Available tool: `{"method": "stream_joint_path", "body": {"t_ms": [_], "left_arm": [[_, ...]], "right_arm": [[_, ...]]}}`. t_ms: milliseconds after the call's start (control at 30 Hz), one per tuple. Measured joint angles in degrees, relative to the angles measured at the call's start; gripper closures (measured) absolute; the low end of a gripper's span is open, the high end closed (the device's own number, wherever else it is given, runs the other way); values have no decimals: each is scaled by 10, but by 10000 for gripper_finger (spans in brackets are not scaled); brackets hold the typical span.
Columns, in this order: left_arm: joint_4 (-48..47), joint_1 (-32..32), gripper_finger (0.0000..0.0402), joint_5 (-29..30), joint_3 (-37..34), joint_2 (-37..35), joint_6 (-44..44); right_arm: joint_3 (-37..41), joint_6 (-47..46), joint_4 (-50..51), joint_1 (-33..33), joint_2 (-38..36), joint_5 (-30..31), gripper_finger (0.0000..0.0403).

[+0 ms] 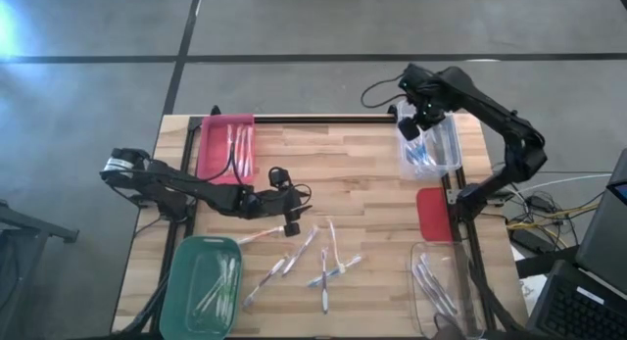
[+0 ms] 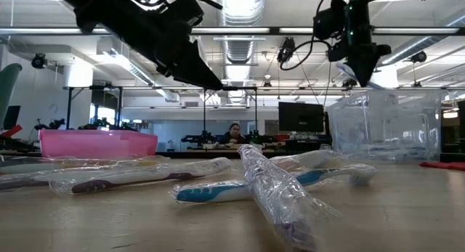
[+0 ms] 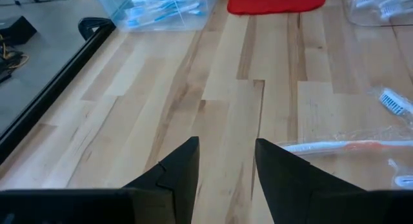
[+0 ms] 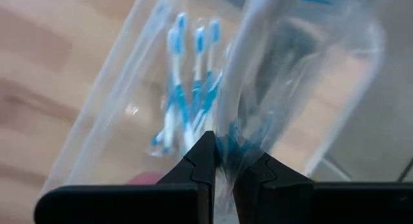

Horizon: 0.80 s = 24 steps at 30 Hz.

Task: Pick & Place Toothbrushes
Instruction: Put the blue toothbrush into the top transparent bin

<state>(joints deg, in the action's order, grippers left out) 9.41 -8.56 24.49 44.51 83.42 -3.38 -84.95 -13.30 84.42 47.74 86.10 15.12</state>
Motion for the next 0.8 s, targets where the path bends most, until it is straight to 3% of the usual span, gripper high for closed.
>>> {"method": "stream_joint_path", "body": {"t_ms": [167,800], "left_arm": [[0,0,245,0,-7,0,-6],[-1,0,245,0,-18,0,-30]], "right_arm": [[0,-3,16,9,22,-55,381],[55,-10,26,36,79,-52,380]]}}
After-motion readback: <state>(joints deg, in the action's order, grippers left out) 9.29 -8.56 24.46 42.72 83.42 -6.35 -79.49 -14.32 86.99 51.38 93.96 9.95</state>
